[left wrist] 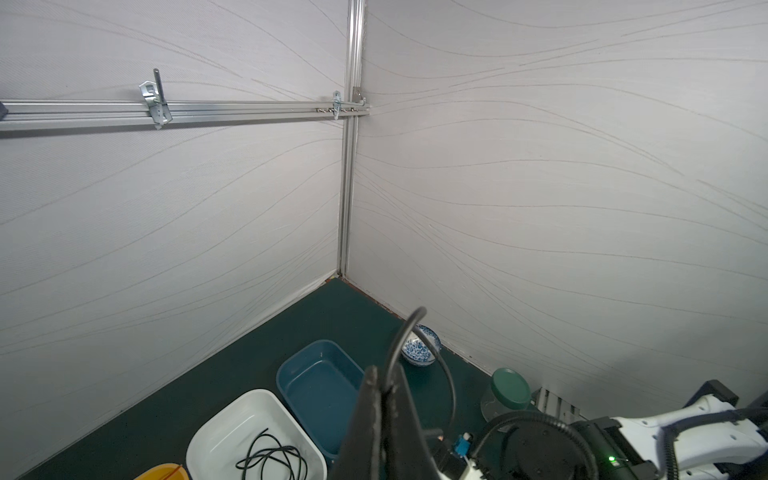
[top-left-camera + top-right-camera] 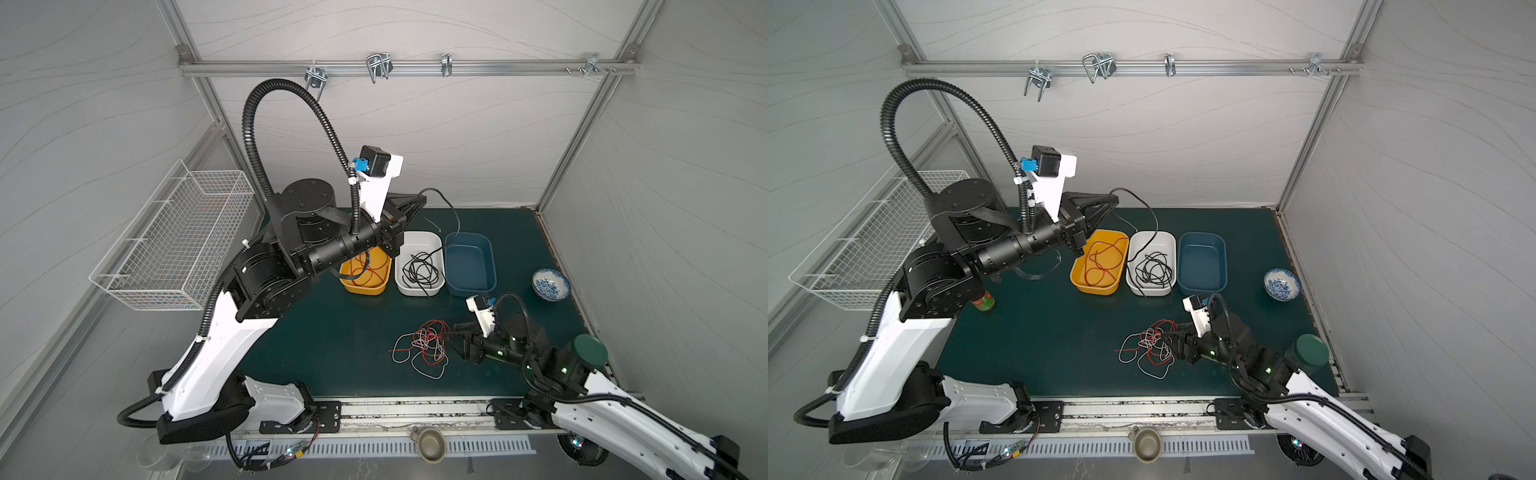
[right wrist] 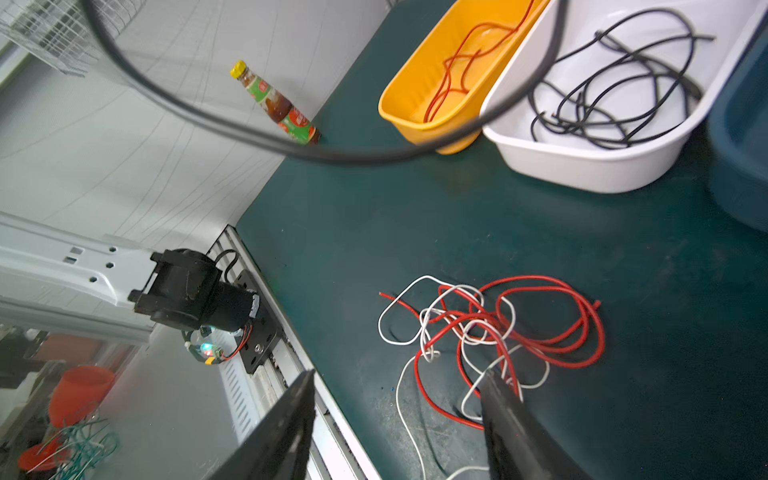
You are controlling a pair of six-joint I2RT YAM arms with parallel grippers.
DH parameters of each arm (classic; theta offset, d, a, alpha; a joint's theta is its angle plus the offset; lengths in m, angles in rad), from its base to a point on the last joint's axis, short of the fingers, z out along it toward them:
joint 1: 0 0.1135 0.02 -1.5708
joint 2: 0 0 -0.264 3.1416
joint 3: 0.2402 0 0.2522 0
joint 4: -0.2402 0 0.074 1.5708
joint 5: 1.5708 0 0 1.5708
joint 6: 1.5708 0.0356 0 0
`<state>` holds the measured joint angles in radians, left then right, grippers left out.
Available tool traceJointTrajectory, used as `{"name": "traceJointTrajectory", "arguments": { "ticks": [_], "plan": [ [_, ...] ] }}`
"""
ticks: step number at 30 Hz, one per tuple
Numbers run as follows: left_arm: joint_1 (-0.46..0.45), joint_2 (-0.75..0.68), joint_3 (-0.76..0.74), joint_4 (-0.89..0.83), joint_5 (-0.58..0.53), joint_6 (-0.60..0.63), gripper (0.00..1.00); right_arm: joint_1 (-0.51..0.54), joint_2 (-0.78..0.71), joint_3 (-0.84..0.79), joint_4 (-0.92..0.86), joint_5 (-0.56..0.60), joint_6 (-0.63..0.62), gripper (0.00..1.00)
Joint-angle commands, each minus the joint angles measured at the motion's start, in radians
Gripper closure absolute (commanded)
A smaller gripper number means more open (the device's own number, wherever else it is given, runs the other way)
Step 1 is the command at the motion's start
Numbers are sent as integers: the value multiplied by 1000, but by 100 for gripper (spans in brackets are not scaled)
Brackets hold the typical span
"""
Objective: Untangle the cables
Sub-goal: 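Carry the black wire over the white tub with the left gripper while the right withdraws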
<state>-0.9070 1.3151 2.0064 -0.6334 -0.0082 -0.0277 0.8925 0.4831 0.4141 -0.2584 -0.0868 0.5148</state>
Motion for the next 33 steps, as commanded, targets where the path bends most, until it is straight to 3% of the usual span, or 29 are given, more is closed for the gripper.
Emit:
{"name": "traceJointTrajectory", "arguments": {
  "ticks": [1, 9, 16, 24, 33],
  "plan": [
    [3, 32, -8, 71, -45, 88, 100, 6, -67, 72, -153, 133, -15, 36],
    [105, 92, -57, 152, 35, 63, 100, 5, -126, 231, -376, 293, -35, 36],
    [207, 141, -120, 262, 83, 51, 100, 5, -146, 367, -512, 335, -91, 34],
    [261, 194, -240, 387, 96, 65, 100, 5, -196, 452, -615, 403, -114, 21],
    [287, 266, -367, 462, 86, 62, 100, 6, -295, 411, -593, 461, -131, 3]
  ]
}}
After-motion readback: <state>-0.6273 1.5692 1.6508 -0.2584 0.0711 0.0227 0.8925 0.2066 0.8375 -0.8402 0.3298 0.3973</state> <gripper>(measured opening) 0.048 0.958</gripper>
